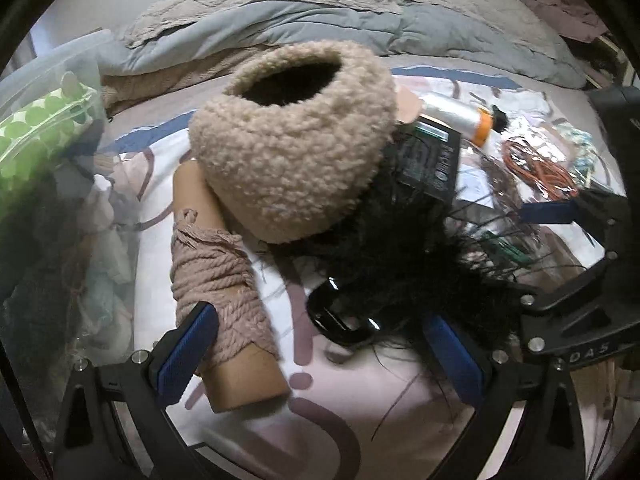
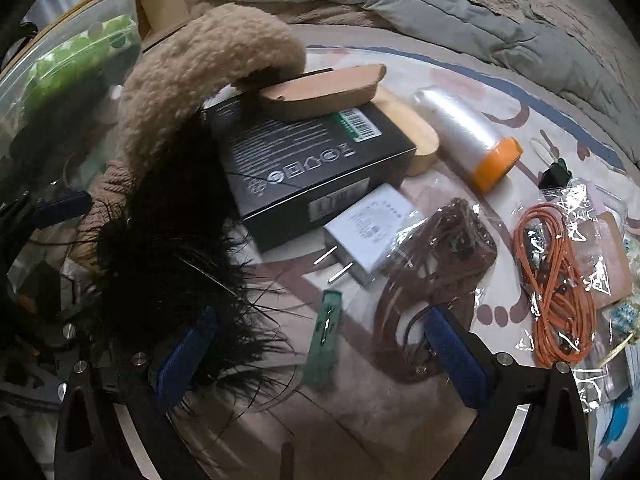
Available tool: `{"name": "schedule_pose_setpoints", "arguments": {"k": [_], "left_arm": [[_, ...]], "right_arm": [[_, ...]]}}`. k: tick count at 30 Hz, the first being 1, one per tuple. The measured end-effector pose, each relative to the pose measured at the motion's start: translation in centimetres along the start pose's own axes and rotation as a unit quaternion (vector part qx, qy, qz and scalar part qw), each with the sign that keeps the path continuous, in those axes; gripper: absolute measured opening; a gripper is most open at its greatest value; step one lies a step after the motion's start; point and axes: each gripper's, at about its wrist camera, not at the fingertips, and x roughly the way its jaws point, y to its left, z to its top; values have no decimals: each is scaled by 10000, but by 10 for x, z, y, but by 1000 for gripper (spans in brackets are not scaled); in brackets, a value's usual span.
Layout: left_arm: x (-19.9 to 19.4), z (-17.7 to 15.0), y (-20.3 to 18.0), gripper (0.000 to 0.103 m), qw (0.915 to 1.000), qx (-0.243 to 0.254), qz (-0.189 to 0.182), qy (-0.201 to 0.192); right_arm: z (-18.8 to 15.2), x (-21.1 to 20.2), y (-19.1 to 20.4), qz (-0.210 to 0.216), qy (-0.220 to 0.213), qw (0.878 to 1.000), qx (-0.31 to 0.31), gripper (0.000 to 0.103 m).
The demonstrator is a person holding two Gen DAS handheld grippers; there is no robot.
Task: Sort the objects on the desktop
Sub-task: 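Lower both open grippers toward the black feather boa on the sheet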
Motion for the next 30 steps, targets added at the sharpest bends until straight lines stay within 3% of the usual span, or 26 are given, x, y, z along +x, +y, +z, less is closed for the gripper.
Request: {"name": "schedule_pose_setpoints", "arguments": {"k": [6, 10, 13, 21, 26, 30], "left_arm": [[-7, -10, -5, 103, 9984, 108, -506, 237], [-15, -19, -7, 103, 9984, 446, -289, 203], [-22, -20, 2, 103, 9987, 428, -228, 157], [-23, -14, 32, 103, 9997, -81, -71, 228], [-20, -15, 32, 103, 9996, 47, 149, 251], [-18, -17, 24, 103, 9973, 267, 566, 372]], "right_arm": [[-10, -10, 3, 244, 110, 9995, -171, 103], [-18, -14, 12, 162, 217, 9983, -512, 103], [-19, -19, 12, 46, 181, 9982, -572, 103], [-7, -27, -6, -71, -28, 10000, -62, 103], [2, -21, -19, 21, -126, 9993, 364, 103], [9, -11, -14, 58, -100, 9987, 494, 103]]}}
